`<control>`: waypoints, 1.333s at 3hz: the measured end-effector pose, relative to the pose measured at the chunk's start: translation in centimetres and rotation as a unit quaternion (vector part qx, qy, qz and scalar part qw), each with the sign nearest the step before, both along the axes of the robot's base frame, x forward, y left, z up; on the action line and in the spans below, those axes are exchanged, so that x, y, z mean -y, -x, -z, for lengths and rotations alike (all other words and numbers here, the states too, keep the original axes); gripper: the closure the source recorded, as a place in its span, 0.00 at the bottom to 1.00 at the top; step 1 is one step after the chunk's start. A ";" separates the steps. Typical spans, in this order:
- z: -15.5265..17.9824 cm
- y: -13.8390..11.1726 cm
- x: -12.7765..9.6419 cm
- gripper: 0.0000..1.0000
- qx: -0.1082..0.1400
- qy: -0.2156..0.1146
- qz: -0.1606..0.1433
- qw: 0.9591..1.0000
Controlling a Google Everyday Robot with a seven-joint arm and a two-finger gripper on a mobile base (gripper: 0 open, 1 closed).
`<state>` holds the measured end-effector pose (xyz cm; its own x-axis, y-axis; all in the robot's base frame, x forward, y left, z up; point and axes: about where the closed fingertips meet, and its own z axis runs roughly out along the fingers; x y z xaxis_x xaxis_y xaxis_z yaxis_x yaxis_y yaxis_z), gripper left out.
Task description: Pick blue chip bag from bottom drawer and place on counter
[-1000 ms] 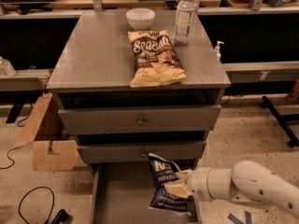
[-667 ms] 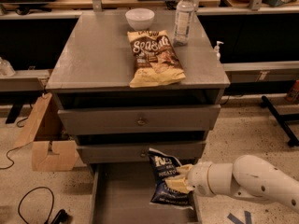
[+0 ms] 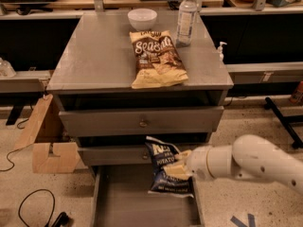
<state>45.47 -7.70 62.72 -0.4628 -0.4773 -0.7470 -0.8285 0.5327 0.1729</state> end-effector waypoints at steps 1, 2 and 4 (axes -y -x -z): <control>-6.9 -4.0 -1.5 1.00 0.002 0.012 -0.022 1.000; -14.5 -7.9 -3.8 1.00 0.002 0.025 -0.049 0.998; -30.4 -12.9 -8.9 1.00 0.062 0.040 -0.058 0.996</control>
Offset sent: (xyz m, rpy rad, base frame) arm 0.1562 0.0622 0.2772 -0.0610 -0.0750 0.1354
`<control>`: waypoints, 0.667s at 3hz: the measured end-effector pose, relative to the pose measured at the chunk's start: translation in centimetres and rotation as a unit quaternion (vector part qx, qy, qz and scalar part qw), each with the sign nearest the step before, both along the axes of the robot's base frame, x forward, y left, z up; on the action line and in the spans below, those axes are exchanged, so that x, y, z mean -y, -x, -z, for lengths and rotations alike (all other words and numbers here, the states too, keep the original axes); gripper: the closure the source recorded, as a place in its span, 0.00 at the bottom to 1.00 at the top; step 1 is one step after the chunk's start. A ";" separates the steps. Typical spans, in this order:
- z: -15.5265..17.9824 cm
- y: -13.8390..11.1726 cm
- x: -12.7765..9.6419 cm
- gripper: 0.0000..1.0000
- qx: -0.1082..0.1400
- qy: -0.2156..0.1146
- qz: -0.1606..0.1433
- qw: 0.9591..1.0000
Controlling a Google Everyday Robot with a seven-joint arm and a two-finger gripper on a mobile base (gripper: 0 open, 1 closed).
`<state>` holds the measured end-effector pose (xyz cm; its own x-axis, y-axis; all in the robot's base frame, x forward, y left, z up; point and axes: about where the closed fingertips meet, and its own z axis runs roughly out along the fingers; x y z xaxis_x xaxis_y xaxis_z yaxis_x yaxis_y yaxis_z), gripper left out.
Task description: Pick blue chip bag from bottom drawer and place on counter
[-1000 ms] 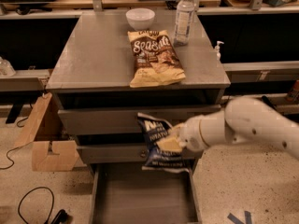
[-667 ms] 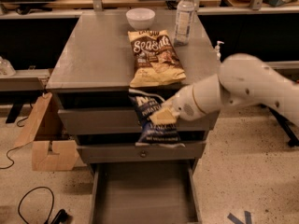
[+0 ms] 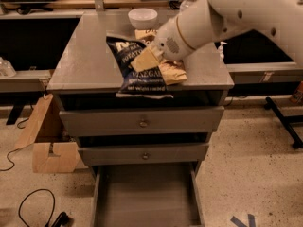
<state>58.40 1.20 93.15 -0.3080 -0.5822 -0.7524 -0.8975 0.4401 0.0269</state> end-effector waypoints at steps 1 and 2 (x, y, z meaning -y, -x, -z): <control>-5.0 -2.7 -0.8 1.00 0.029 -0.022 0.012 0.999; -8.0 -7.1 -1.6 1.00 0.062 -0.052 0.017 0.997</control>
Offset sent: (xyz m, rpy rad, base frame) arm 0.1418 0.0202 0.1169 0.1935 -0.2192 -0.0484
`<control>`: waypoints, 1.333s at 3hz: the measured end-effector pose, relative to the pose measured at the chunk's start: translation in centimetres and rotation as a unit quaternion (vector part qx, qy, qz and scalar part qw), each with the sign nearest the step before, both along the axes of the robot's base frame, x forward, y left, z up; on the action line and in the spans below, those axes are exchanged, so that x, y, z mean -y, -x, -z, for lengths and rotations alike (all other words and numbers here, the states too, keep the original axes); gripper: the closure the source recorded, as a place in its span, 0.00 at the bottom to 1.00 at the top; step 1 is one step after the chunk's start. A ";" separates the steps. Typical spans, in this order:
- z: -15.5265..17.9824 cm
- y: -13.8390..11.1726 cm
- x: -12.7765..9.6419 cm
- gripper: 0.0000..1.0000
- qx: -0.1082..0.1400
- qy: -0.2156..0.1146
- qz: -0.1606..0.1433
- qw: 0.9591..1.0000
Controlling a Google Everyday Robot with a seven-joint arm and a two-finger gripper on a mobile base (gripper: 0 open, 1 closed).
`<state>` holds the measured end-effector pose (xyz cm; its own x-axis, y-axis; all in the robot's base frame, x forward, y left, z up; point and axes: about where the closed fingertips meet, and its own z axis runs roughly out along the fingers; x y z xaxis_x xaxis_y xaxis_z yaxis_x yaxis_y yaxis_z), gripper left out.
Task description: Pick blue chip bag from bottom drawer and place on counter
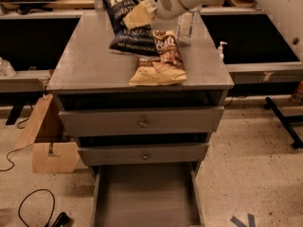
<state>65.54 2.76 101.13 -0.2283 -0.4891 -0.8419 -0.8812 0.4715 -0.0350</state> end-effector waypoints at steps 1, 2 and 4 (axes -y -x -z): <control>-1.2 -5.1 -0.7 1.00 0.033 -0.015 -0.003 0.999; -1.1 -9.8 -2.2 1.00 0.060 -0.031 -0.012 0.998; 3.1 -17.4 -7.7 1.00 0.085 -0.064 -0.040 0.994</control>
Offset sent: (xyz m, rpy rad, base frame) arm 0.1719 0.0348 0.0084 0.1069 -0.1951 0.0427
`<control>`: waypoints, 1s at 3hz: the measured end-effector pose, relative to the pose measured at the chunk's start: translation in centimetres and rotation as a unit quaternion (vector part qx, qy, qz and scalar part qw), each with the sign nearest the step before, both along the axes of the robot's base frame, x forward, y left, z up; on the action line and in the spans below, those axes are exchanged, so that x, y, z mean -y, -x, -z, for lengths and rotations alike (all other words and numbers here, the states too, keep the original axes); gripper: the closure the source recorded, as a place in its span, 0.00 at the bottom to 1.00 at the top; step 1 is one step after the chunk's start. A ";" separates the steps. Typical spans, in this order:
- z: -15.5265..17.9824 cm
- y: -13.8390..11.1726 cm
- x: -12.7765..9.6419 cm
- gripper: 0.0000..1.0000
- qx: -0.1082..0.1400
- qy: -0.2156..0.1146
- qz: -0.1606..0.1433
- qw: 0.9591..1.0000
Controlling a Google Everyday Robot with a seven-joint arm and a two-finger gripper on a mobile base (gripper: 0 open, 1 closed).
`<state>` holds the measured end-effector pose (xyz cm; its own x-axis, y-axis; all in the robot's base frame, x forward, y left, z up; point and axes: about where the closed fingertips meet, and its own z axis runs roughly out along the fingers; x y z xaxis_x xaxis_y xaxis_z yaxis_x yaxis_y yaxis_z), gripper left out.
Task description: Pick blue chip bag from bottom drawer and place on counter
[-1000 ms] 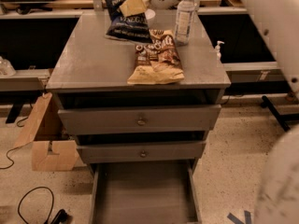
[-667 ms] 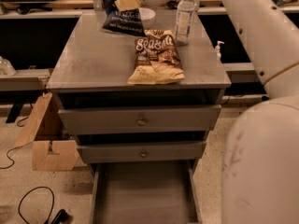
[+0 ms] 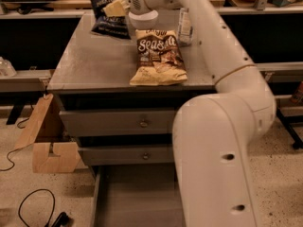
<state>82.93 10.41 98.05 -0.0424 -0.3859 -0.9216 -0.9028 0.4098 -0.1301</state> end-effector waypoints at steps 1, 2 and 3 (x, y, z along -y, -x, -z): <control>2.5 -2.7 -2.7 0.87 0.006 -0.003 0.005 1.000; 2.9 -2.9 -3.1 0.63 0.004 -0.004 0.003 1.000; 3.3 -2.9 -3.7 0.32 0.001 -0.003 0.000 1.000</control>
Offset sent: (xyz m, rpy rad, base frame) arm 0.0248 0.0249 -0.0225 0.0061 -0.0104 -0.0077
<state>85.80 14.07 94.77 -0.0400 -0.3804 -0.9240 -0.9027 0.4103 -0.1299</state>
